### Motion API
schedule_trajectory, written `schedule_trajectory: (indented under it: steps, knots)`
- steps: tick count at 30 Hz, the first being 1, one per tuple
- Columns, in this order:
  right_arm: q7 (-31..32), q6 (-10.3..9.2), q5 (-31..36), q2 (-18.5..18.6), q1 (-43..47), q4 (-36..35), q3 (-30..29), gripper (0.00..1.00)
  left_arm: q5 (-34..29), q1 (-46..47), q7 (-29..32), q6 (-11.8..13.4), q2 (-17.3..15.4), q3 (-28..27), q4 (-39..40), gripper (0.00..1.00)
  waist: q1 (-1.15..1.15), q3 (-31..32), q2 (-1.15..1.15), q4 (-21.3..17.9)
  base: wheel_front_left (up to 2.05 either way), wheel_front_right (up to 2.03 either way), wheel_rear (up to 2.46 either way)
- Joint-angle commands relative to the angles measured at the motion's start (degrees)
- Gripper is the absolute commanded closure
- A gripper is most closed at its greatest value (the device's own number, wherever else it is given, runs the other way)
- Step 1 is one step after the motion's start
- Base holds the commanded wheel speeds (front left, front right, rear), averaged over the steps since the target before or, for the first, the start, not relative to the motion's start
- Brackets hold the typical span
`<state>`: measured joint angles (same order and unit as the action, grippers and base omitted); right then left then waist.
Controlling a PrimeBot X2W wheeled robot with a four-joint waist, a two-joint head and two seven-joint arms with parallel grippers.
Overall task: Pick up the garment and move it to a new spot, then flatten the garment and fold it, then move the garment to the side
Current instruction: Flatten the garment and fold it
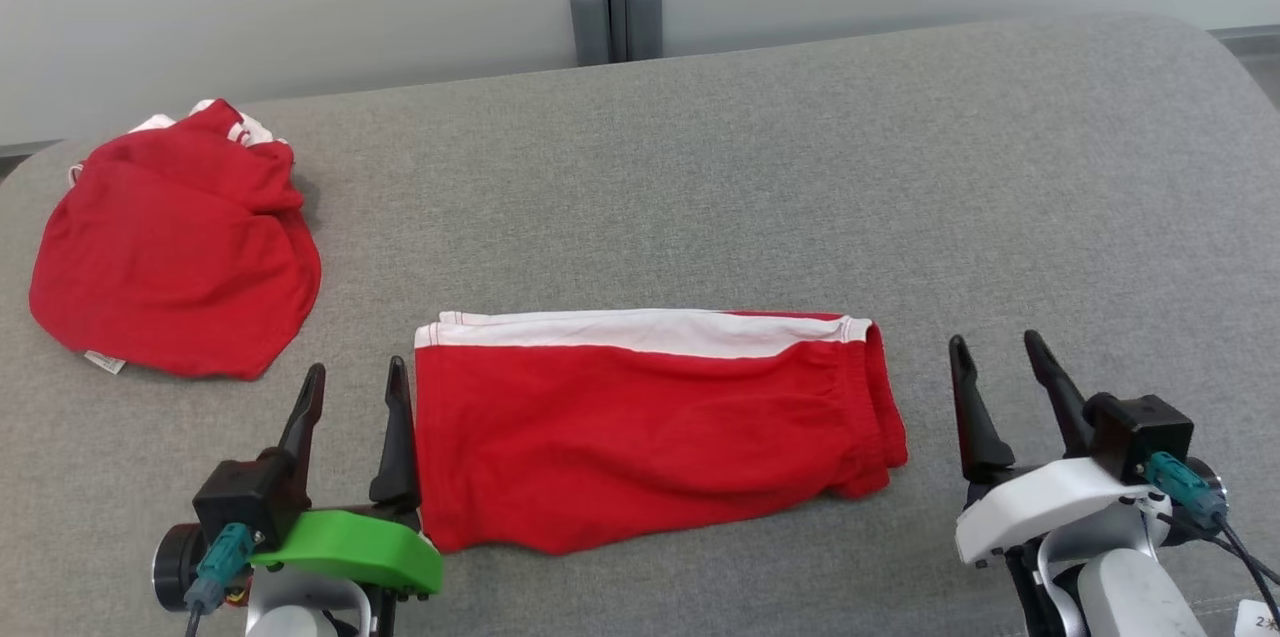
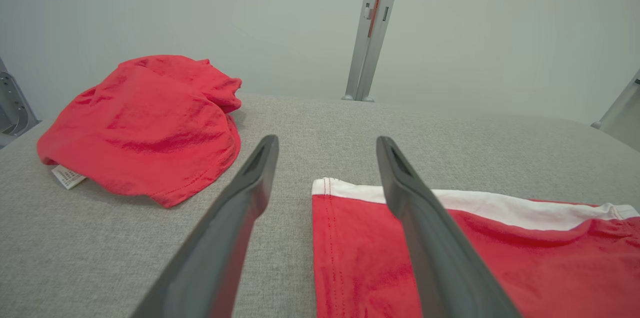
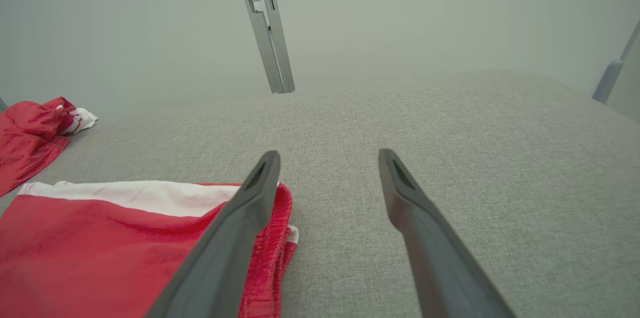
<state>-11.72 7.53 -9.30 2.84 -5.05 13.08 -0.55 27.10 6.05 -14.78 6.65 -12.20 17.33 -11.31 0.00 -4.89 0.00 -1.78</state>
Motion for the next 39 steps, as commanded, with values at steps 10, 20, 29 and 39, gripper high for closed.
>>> schedule_trajectory:
  steps: [10, 20, 29, 39]
  knots:
    - [13.0, -0.08, -1.6, 0.1, -1.4, 1.8, 3.6, 0.0, -2.1, -4.0, -0.4, -0.5, 2.7, -0.9, 2.4, 0.0, 0.0, 1.5, 0.0, 3.3, 0.0, 0.0, 0.0]
    - [24.6, -0.08, -4.6, 0.1, -4.5, 9.7, 2.8, 0.0, -3.5, -4.8, -0.4, -2.3, 5.0, -2.4, 1.2, 0.0, 0.0, 1.4, 0.0, 6.2, 0.0, 0.0, 0.0]
    - [28.7, -0.08, -8.0, 0.1, -7.2, 16.9, 3.4, 0.24, -4.9, -4.9, -0.4, -3.5, 5.9, -3.9, 0.3, 0.0, 0.0, 1.4, 0.0, 7.0, 0.0, 0.0, 0.0]
    - [30.8, -0.09, -11.2, 1.8, -11.2, 19.9, 4.6, 1.0, -6.0, -4.6, -0.4, -4.5, 6.3, -4.1, -1.3, 0.0, 0.0, 1.2, 0.0, 5.5, 0.0, 0.0, 0.0]
